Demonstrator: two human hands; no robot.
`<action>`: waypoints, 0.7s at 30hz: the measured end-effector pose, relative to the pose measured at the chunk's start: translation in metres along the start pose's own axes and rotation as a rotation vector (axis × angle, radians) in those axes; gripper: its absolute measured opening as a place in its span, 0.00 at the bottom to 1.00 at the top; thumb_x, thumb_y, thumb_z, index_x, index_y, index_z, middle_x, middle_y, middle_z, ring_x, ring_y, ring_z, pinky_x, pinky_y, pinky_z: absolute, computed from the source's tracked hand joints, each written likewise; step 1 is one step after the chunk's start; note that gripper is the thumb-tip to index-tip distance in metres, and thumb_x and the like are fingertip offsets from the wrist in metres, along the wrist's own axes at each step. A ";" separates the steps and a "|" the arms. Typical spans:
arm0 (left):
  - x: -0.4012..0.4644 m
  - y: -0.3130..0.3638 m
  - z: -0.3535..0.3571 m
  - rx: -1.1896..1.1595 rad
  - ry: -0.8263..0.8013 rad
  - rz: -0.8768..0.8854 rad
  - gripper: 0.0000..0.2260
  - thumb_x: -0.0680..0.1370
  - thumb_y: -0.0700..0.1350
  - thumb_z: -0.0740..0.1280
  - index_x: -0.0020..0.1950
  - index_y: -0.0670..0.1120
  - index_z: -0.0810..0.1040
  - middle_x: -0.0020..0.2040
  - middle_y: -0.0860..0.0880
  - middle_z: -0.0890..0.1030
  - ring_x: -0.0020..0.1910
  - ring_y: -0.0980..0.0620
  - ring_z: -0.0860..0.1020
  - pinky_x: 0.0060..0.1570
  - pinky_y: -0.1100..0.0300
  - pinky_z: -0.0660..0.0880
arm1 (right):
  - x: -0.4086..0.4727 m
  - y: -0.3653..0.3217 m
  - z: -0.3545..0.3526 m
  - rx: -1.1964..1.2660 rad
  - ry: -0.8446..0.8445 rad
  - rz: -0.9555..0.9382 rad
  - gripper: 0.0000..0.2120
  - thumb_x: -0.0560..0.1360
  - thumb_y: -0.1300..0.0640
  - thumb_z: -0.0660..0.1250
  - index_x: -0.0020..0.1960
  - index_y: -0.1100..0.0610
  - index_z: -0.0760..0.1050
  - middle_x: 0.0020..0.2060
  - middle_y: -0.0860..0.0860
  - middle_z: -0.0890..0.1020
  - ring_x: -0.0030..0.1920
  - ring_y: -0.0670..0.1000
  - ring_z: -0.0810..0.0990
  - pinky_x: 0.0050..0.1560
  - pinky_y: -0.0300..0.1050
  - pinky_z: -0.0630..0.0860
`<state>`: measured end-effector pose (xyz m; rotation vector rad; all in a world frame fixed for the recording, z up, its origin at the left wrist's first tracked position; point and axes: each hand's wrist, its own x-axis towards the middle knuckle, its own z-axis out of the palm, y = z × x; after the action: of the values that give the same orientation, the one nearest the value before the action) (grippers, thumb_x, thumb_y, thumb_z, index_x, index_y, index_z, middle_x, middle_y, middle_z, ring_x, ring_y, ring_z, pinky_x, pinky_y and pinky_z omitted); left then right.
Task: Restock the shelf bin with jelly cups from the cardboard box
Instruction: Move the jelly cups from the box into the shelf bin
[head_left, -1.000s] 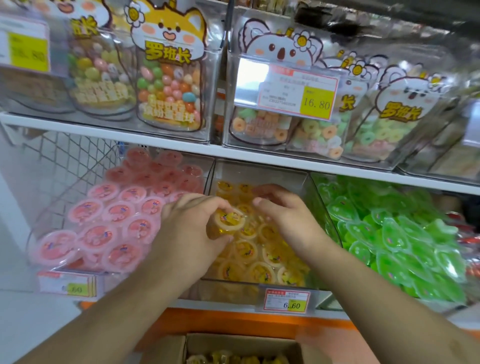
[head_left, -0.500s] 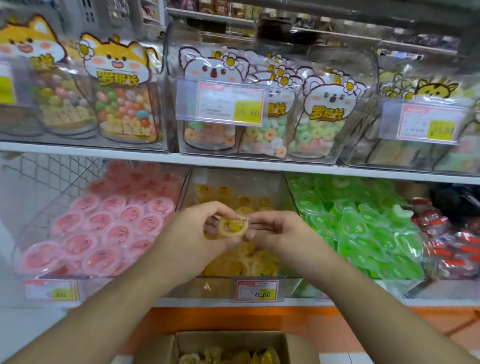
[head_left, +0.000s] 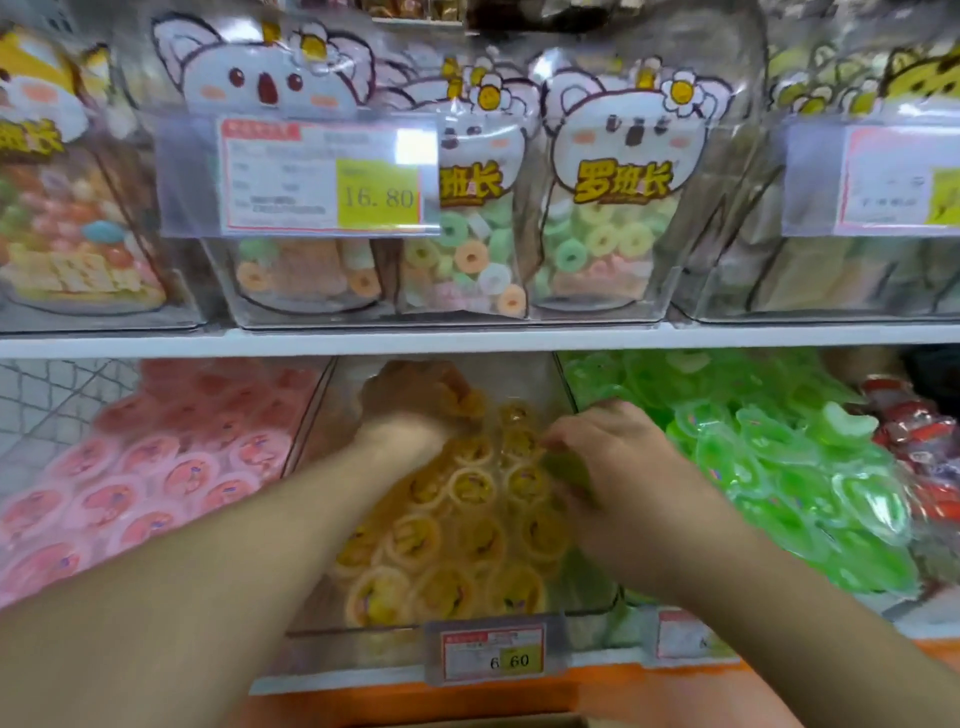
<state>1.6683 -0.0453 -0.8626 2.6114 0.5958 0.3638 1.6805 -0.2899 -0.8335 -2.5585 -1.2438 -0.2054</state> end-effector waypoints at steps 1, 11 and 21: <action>0.006 -0.001 0.006 0.015 0.005 -0.010 0.19 0.64 0.61 0.78 0.53 0.58 0.84 0.54 0.51 0.85 0.59 0.47 0.80 0.59 0.54 0.76 | 0.001 0.003 0.002 0.001 -0.001 -0.004 0.14 0.76 0.54 0.67 0.61 0.51 0.77 0.56 0.47 0.79 0.65 0.50 0.68 0.64 0.50 0.73; -0.001 -0.010 0.021 0.172 0.072 0.162 0.17 0.68 0.57 0.64 0.53 0.59 0.84 0.64 0.56 0.82 0.67 0.46 0.77 0.64 0.49 0.72 | 0.002 0.007 0.003 -0.016 0.013 -0.038 0.10 0.77 0.52 0.67 0.58 0.51 0.77 0.53 0.45 0.79 0.63 0.49 0.68 0.64 0.49 0.73; -0.018 -0.008 0.006 0.468 -0.205 0.276 0.25 0.85 0.52 0.55 0.83 0.56 0.58 0.84 0.57 0.58 0.83 0.48 0.54 0.79 0.49 0.51 | -0.001 0.004 -0.001 -0.015 0.007 -0.051 0.09 0.78 0.52 0.67 0.57 0.52 0.78 0.53 0.46 0.79 0.64 0.48 0.68 0.65 0.46 0.72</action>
<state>1.6517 -0.0495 -0.8737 3.1407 0.2712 0.0339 1.6829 -0.2935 -0.8334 -2.5383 -1.3116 -0.2350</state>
